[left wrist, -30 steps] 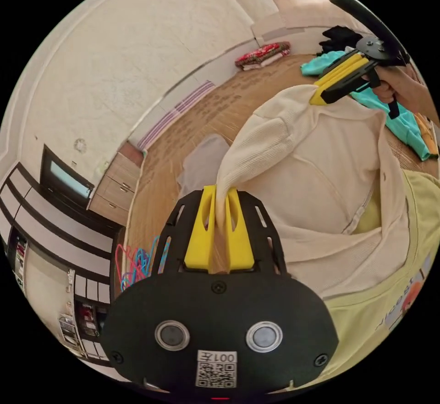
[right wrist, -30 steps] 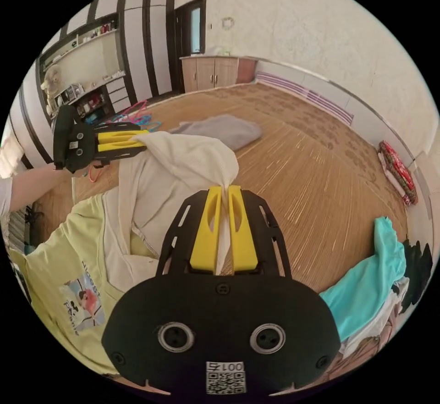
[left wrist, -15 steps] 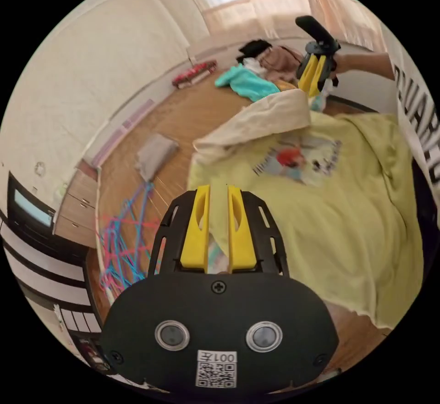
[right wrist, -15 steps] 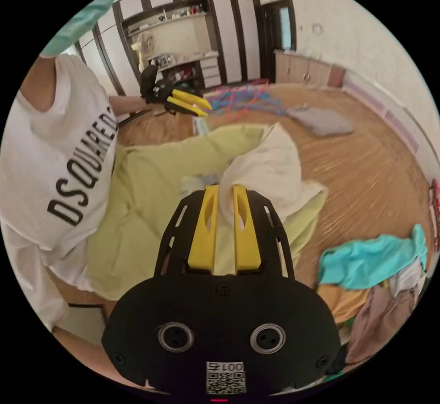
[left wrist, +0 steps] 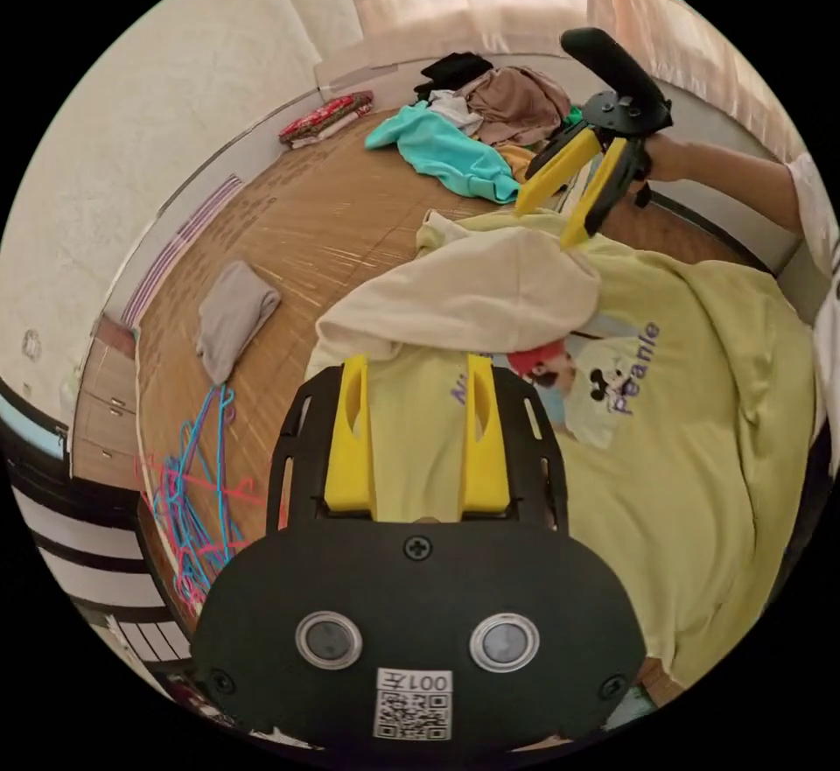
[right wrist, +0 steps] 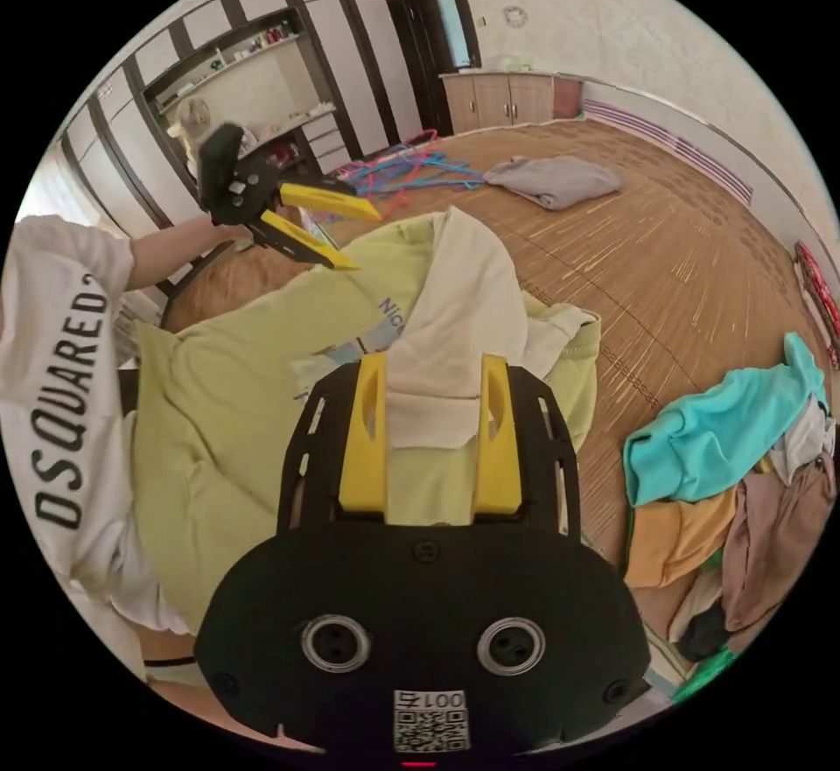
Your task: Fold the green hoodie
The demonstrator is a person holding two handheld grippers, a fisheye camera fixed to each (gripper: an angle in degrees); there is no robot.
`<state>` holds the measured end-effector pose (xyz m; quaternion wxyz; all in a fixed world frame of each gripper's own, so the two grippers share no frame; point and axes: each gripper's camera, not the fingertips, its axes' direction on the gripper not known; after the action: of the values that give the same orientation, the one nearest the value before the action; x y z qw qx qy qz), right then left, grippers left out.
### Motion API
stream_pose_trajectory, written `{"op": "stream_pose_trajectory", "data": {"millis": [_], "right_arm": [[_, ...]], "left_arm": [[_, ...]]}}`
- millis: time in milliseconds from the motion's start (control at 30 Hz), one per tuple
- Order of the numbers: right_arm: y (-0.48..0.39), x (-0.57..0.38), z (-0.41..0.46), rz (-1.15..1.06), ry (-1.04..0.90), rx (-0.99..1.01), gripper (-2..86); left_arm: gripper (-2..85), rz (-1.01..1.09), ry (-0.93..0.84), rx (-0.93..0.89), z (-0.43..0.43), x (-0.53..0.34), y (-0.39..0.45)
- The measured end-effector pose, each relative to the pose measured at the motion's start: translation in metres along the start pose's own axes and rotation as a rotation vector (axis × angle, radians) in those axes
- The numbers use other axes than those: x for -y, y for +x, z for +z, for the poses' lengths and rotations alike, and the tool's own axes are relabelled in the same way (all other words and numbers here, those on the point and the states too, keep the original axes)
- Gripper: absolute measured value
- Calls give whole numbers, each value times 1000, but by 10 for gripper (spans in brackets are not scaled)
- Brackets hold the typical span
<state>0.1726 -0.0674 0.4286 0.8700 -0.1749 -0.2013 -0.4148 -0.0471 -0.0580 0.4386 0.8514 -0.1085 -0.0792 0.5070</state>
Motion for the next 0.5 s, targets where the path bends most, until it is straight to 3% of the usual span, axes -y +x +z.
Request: {"op": "stream_pose_trajectory", "data": {"millis": [167,267,333,500], "right_arm": [[21,8,23,105,5,115,126],[12,12,7,42,107,177,50],[-1,17,-4,-20,145,179,35],[-40,40,-13,-217,121,403,21]], "left_arm": [[140,12,-38,-49,38,53,-15],[142,30,-63,-50,39,70,-25],[142,21,-31,-68,28,71,-31],[140,80,17,-42,-16,55,-21]]}}
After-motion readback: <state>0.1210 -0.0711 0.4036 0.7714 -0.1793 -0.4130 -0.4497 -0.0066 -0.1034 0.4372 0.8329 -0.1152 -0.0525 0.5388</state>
